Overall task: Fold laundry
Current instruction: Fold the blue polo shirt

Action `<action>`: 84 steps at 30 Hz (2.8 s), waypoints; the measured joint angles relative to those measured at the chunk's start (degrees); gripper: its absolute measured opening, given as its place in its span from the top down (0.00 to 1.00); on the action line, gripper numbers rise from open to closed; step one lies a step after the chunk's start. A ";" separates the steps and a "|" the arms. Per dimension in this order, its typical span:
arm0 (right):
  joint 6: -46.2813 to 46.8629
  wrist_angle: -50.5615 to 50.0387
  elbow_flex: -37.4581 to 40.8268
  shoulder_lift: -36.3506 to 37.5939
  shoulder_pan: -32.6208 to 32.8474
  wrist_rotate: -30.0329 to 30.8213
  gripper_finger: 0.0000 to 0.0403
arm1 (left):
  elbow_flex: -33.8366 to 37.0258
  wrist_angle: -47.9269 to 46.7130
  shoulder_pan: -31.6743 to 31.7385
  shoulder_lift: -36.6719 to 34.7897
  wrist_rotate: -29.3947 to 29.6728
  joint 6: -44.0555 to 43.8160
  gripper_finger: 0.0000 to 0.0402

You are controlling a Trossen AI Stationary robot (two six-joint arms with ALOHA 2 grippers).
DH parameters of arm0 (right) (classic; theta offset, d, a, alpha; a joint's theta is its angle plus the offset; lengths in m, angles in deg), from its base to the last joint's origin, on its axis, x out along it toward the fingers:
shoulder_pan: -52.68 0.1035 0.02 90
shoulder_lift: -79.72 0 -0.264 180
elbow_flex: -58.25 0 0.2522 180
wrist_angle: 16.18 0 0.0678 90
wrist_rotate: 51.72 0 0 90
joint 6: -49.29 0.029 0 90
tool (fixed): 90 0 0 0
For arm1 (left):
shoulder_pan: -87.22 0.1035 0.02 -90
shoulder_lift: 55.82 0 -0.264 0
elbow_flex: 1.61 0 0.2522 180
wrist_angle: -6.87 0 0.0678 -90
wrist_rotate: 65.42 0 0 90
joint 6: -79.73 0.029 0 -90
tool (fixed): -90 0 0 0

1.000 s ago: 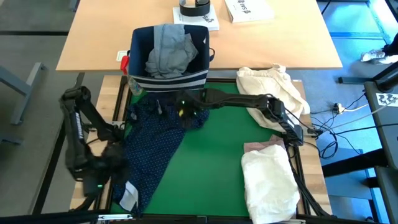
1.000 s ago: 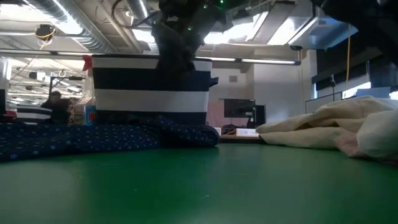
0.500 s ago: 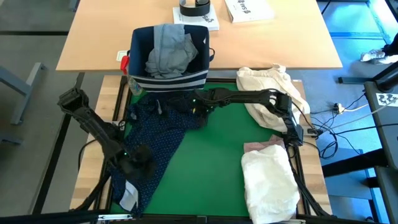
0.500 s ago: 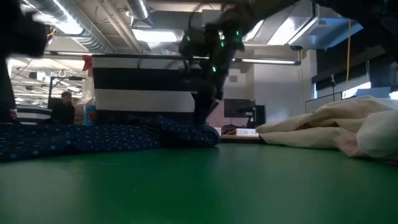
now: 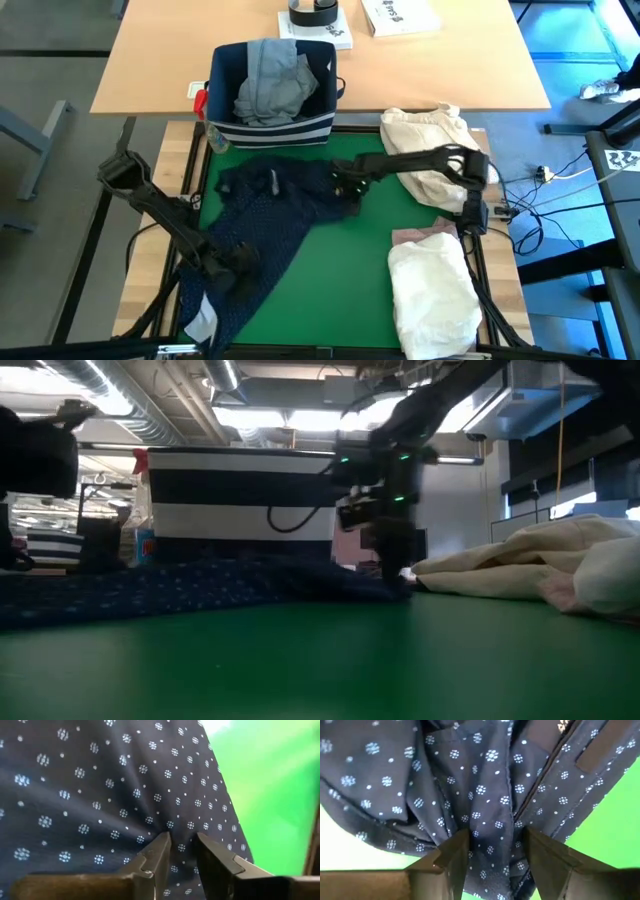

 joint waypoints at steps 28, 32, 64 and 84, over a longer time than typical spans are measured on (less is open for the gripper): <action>6.05 5.19 24.65 49.27 9.38 -6.67 0.53 | -27.53 -11.73 11.14 -4.46 -0.92 23.78 0.82; 4.97 5.75 28.27 49.84 9.63 -8.95 0.53 | -29.72 -3.43 16.40 -1.83 11.57 29.90 0.82; -3.10 5.63 30.19 49.91 9.56 0.23 0.53 | -29.87 -19.05 44.72 9.37 -16.40 50.98 0.64; 9.25 7.25 30.23 49.73 9.56 6.46 0.53 | -29.83 -19.67 43.85 14.65 -22.12 49.21 0.69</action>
